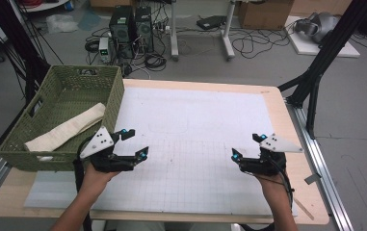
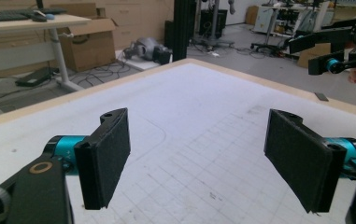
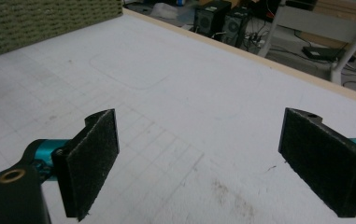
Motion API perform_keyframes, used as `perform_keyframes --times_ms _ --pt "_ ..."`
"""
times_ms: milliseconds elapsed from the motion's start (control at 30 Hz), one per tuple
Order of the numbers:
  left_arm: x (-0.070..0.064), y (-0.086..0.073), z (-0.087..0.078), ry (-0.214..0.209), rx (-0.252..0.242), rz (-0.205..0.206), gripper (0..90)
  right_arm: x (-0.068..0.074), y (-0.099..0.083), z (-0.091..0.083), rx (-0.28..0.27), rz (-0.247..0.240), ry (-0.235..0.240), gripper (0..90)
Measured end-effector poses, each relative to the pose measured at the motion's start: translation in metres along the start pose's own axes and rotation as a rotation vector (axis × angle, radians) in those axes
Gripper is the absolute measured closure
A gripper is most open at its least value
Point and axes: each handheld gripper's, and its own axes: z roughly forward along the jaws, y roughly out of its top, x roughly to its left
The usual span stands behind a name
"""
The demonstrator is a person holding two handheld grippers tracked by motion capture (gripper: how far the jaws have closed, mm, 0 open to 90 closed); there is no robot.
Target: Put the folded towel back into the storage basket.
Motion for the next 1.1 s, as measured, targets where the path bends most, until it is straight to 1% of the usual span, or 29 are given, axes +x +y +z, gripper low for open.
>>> perform_keyframes --times_ms 100,133,233,367,400,500,733,967,1000,1100 --pt "-0.003 -0.008 0.002 0.004 0.022 -0.005 23.3 0.003 -0.012 -0.001 0.01 0.018 0.004 11.7" --pt "-0.003 -0.011 0.003 -0.001 0.028 -0.014 23.3 0.004 -0.015 -0.001 0.016 0.025 0.004 11.6" --pt "-0.004 -0.019 0.006 -0.008 0.047 -0.025 23.3 0.007 -0.023 0.001 0.018 0.018 -0.002 11.7" --pt "-0.006 -0.026 0.007 -0.017 0.061 -0.02 23.6 0.012 -0.03 0.004 0.026 0.025 -0.002 11.6" --pt "-0.007 -0.027 0.007 -0.015 0.064 -0.019 23.6 0.012 -0.031 0.005 0.032 0.014 -0.007 11.6" --pt "-0.007 -0.028 0.007 -0.019 0.07 -0.012 23.8 0.016 -0.033 0.008 0.053 -0.002 -0.01 11.6" --pt "-0.008 -0.03 0.007 -0.015 0.074 -0.017 23.7 0.018 -0.034 0.012 0.054 -0.02 -0.009 11.7" --pt "-0.007 -0.034 0.008 -0.008 0.086 -0.03 23.5 0.019 -0.033 0.014 0.058 -0.015 -0.005 11.7" --pt "-0.007 -0.034 0.008 -0.007 0.086 -0.028 23.5 0.018 -0.033 0.014 0.054 -0.021 -0.005 11.7" --pt "-0.007 -0.034 0.008 -0.009 0.091 -0.028 23.2 0.018 -0.033 0.013 0.055 -0.012 -0.005 11.6"
